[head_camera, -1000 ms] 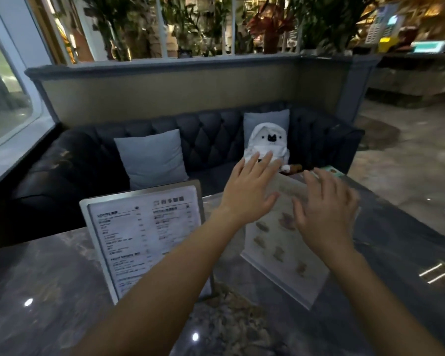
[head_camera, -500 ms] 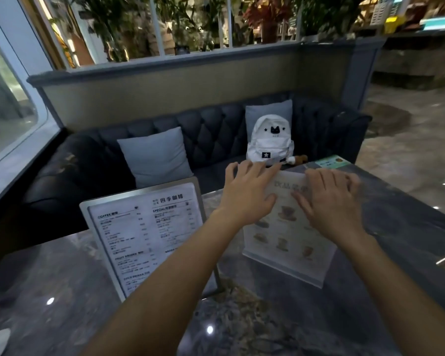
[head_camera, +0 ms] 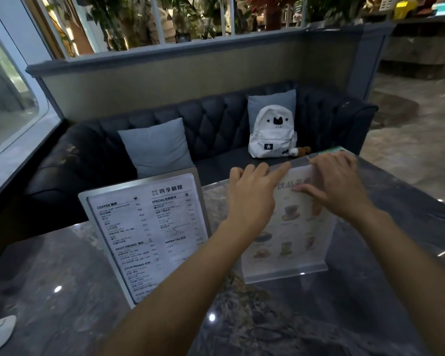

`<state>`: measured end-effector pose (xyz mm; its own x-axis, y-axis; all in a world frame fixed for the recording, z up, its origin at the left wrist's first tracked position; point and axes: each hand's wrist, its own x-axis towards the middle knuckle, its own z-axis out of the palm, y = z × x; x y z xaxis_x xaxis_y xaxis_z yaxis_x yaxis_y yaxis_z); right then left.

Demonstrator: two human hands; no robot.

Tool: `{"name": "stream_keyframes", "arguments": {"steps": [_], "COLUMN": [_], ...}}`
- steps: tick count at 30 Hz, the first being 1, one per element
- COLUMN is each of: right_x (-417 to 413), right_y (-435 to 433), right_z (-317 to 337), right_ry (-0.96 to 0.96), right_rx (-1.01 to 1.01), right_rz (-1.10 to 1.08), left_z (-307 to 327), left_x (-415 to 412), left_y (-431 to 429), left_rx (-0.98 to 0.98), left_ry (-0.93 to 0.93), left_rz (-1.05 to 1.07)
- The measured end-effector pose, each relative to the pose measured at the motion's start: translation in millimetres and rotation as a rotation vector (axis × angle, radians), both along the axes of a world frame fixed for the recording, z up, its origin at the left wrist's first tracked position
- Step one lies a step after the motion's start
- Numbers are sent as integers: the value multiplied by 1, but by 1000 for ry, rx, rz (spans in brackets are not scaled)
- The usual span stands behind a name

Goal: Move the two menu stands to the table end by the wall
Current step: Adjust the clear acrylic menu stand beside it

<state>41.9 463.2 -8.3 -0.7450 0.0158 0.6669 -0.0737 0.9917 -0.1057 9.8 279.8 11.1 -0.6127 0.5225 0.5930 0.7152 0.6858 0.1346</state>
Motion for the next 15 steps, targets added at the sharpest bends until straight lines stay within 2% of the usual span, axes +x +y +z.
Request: {"name": "stream_keyframes", "arguments": {"steps": [6, 15], "right_x": [1, 7], "right_y": [3, -2], "right_z": [-3, 0], "right_ry": [19, 4], "right_rx": [13, 67], "right_rz": [3, -32], "left_z": [-3, -2], "left_x": [13, 12], "left_y": [1, -4], "left_rx": [28, 32], "left_ry": [117, 45], "left_rz": [88, 43]}}
